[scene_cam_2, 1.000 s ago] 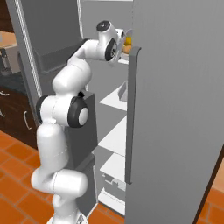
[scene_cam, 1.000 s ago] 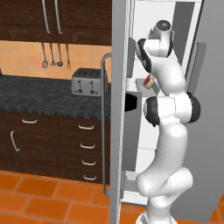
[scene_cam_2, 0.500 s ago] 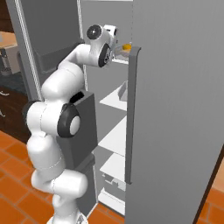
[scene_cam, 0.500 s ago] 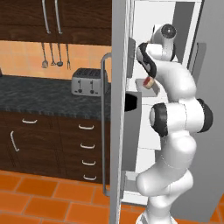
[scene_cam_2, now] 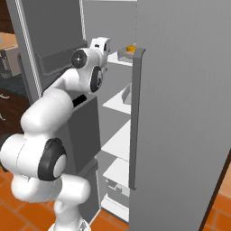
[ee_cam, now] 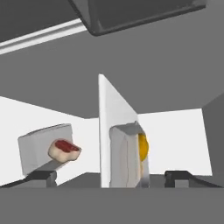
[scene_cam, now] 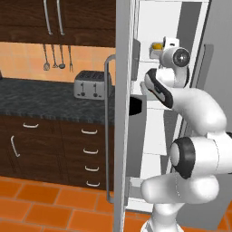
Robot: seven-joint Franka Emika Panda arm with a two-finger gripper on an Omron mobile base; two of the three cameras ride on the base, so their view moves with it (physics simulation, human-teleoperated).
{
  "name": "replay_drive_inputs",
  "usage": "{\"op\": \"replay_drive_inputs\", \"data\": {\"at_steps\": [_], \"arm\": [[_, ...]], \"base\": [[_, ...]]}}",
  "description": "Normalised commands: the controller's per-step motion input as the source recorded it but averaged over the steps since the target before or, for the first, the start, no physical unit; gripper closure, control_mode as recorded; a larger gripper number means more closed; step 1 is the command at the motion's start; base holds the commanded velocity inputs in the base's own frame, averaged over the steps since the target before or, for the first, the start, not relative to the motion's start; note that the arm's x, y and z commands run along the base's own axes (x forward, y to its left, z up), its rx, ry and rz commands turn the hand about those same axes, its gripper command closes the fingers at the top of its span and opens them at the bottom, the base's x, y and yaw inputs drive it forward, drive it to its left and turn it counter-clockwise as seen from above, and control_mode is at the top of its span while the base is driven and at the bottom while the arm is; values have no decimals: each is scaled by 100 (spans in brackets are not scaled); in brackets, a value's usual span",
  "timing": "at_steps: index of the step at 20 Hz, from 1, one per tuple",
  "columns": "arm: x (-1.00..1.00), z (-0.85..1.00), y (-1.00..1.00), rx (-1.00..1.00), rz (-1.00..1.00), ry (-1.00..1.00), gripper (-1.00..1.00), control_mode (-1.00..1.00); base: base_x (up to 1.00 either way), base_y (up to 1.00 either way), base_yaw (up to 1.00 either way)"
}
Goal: Take the meat container that has the steak and place it on the second highest rack of the freezer. Then take the vegetable container that has the lemon and potato and place it on the highest rack of the freezer.
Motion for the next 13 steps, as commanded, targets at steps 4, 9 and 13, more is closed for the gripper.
{"op": "replay_drive_inputs", "data": {"at_steps": [4, 9, 13], "arm": [[-100, 85, 0, 0, 0, 18, -100, -100], [-87, 10, 0, 0, 0, 9, -100, -100], [-100, 2, -1, 0, 0, -10, -100, -100]], "base": [[0, 0, 0], [0, 0, 0], [0, 0, 0]]}}
